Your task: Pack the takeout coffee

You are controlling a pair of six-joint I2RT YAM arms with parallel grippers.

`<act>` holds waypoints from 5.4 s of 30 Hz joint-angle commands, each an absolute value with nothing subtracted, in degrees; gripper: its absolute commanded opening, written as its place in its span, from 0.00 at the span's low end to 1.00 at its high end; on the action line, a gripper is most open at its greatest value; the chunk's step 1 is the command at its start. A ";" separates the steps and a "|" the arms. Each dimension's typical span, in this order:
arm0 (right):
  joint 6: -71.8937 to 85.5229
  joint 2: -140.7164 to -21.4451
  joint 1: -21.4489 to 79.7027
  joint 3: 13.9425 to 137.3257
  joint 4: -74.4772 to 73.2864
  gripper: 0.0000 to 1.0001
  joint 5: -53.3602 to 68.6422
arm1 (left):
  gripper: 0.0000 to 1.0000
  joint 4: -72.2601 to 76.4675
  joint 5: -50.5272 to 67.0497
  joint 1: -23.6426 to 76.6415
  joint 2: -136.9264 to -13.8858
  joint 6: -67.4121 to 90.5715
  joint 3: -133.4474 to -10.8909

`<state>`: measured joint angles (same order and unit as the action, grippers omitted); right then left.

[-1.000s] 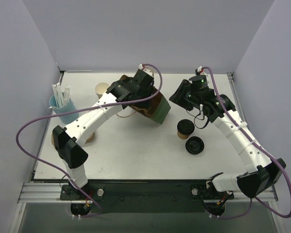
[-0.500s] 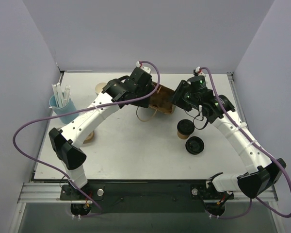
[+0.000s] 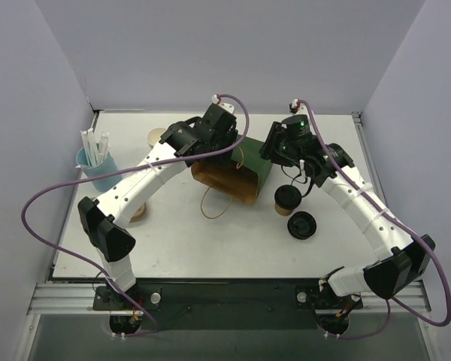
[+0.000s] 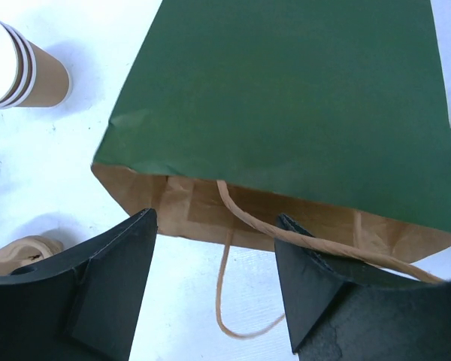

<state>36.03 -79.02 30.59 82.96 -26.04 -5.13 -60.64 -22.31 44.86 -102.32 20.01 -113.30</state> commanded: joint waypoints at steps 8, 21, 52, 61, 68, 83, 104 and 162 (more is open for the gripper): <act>32.69 -68.75 32.96 70.06 -19.61 0.40 -4.49 | 0.73 -58.89 -23.12 43.95 -104.59 17.23 -117.85; 26.81 -66.62 39.20 54.76 -0.46 0.55 -12.74 | 0.73 -59.94 -22.94 43.51 -109.60 15.82 -123.13; 6.38 -80.85 38.41 59.59 3.25 0.39 -2.48 | 0.70 -60.73 -21.81 37.63 -107.23 20.64 -120.33; -5.97 -86.90 38.58 60.19 14.34 0.51 21.17 | 0.70 -52.13 -5.53 24.26 -98.36 24.44 -107.23; -4.84 -93.07 40.25 63.90 11.33 0.51 24.44 | 0.71 -58.17 -13.07 24.08 -98.52 21.36 -110.30; 1.65 -97.03 40.78 67.06 6.24 0.36 22.06 | 0.97 -54.84 -6.42 20.48 -91.41 21.01 -103.63; 14.41 -91.24 40.43 84.89 -5.45 0.00 22.85 | 0.86 -56.69 -10.54 20.48 -78.40 23.47 -91.67; 36.12 -78.23 32.87 96.87 -24.78 0.57 -8.44 | 0.76 -37.34 13.35 19.25 -97.64 0.61 -103.79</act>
<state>36.01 -80.38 33.30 100.53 -22.35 -5.63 -36.03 8.71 19.64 -95.96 2.11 -98.52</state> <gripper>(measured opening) 0.568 0.795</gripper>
